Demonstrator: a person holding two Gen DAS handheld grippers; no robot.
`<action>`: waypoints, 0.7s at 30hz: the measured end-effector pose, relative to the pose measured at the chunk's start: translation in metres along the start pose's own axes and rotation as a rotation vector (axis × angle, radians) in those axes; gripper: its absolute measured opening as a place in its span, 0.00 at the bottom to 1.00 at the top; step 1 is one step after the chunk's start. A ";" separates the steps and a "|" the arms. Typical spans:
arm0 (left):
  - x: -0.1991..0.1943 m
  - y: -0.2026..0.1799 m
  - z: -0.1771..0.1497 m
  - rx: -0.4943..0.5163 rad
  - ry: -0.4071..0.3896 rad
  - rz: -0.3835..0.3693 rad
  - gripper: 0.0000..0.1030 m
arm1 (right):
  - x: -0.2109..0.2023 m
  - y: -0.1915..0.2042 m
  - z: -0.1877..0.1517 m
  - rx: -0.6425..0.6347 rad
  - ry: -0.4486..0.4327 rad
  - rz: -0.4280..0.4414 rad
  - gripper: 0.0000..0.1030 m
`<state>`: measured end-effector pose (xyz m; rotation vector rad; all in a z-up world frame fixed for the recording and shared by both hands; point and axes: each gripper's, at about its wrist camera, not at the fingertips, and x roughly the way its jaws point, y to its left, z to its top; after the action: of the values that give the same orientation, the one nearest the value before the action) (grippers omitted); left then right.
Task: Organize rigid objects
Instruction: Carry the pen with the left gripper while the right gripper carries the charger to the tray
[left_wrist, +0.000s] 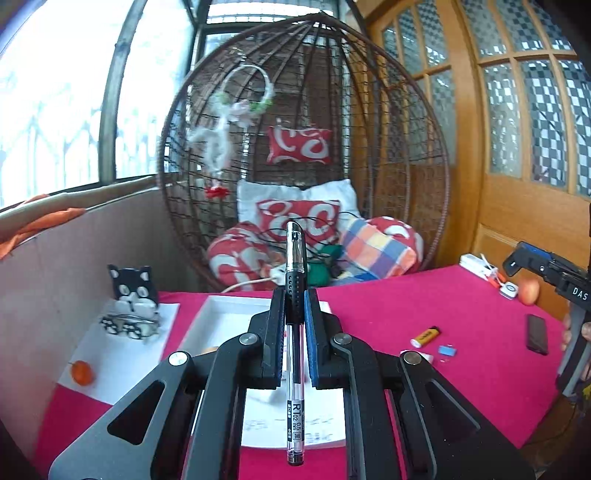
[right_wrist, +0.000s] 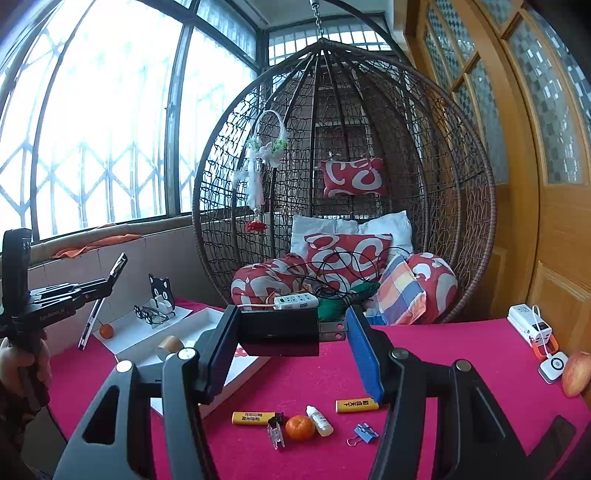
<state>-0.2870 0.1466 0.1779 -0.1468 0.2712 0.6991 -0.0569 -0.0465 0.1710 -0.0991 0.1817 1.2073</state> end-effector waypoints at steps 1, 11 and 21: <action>-0.001 0.004 0.000 -0.006 -0.001 0.006 0.09 | 0.002 0.001 0.001 -0.002 0.002 0.005 0.56; -0.001 0.034 -0.005 -0.050 0.010 0.045 0.09 | 0.027 0.025 0.012 -0.044 0.029 0.068 0.56; 0.017 0.063 -0.015 -0.110 0.054 0.049 0.09 | 0.072 0.055 0.010 -0.077 0.128 0.154 0.56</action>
<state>-0.3184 0.2011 0.1559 -0.2651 0.2890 0.7602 -0.0825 0.0412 0.1682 -0.2336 0.2586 1.3625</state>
